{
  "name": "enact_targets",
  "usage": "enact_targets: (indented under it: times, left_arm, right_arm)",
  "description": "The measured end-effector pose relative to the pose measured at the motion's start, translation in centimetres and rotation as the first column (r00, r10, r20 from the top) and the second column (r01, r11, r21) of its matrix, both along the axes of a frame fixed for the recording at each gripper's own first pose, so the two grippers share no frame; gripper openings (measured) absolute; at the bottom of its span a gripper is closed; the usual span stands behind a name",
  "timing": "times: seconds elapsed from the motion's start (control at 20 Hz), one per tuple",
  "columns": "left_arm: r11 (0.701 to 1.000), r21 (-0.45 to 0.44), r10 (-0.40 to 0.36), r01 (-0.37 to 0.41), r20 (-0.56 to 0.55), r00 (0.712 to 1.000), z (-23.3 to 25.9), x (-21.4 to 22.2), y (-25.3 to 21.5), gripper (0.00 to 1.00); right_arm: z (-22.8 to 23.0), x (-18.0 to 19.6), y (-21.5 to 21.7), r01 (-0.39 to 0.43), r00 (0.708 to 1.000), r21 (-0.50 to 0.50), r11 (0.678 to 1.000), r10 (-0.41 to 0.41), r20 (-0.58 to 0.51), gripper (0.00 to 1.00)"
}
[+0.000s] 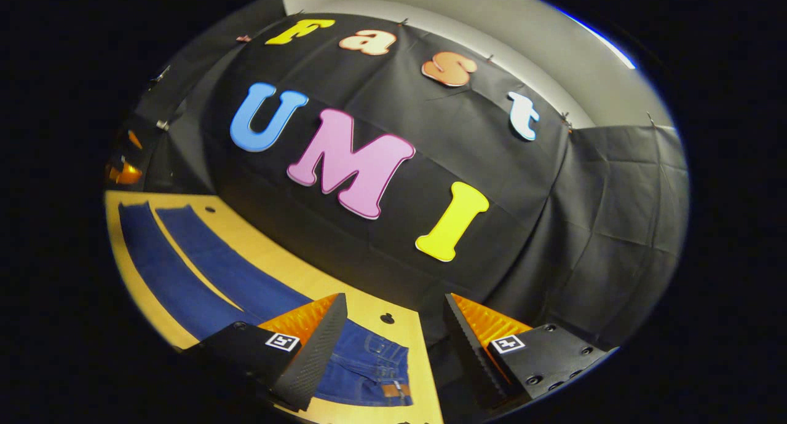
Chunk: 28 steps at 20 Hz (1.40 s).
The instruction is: Grasp the waist and the cuffs of the jeans and fold them to make the two legs overlap; first hold the waist and fold one-third of the jeans toward the cuffs, then hold the cuffs and fold the remaining one-third in the same direction to finish folding.
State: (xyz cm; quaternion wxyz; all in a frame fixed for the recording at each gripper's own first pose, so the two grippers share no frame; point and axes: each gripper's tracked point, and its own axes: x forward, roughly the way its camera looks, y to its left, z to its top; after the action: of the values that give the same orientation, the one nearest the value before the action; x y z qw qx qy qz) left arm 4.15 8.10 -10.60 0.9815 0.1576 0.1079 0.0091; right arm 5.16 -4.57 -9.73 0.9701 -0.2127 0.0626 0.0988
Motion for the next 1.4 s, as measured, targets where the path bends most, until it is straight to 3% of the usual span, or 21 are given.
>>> enact_targets:
  times: [0.1, 0.2, 0.4, 0.65, 0.9, 1.05, 1.15, 1.25, 1.4]
  left_arm:
    - [0.989, 0.144, -0.013, 0.025, -0.083, 0.996, -3.5, 0.0, 2.9, 0.98]
    - [0.959, 0.277, -0.014, 0.065, -0.181, 0.983, -7.3, -0.4, 6.0, 0.98]
    - [0.879, 0.432, -0.037, 0.200, -0.357, 0.933, -14.2, -2.2, 9.3, 0.98]
    - [0.778, 0.530, -0.038, 0.338, -0.497, 0.867, -19.2, -2.6, 13.2, 0.98]
    - [0.636, 0.617, -0.016, 0.463, -0.589, 0.808, -21.9, -1.3, 17.8, 0.98]
    - [0.485, 0.641, -0.068, 0.595, -0.651, 0.756, -23.1, -0.8, 18.0, 0.98]
    - [0.411, 0.657, -0.100, 0.632, -0.657, 0.747, -23.1, -0.2, 18.0, 0.98]
    - [0.393, 0.635, -0.137, 0.665, -0.675, 0.726, -23.1, 1.3, 18.2, 0.95]
    - [0.421, 0.569, -0.158, 0.707, -0.721, 0.674, -23.5, 3.3, 19.0, 0.90]
  right_arm:
    - [-2.4, 0.8, -0.9, -0.063, 0.998, -0.133, 0.989, 0.059, -0.030, 0.96]
    - [-5.7, 1.6, -1.8, -0.119, 0.990, -0.254, 0.960, 0.096, -0.102, 0.96]
    - [-12.6, 1.5, -3.7, -0.117, 0.966, -0.257, 0.959, 0.050, -0.252, 0.96]
    - [-16.9, 0.8, -4.8, -0.120, 0.938, -0.282, 0.952, 0.016, -0.347, 0.96]
    - [-17.6, 0.5, -5.4, -0.125, 0.925, -0.295, 0.947, 0.004, -0.379, 0.97]
    - [-18.0, 0.6, -6.2, -0.115, 0.922, -0.301, 0.946, -0.011, -0.388, 0.97]
    - [-18.4, 0.6, -7.4, -0.097, 0.921, -0.309, 0.946, -0.032, -0.388, 0.97]
    - [-18.6, 0.1, -8.5, -0.088, 0.917, -0.320, 0.943, -0.048, -0.396, 0.96]
    - [-19.6, -0.2, -9.3, -0.089, 0.907, -0.332, 0.939, -0.061, -0.417, 0.97]
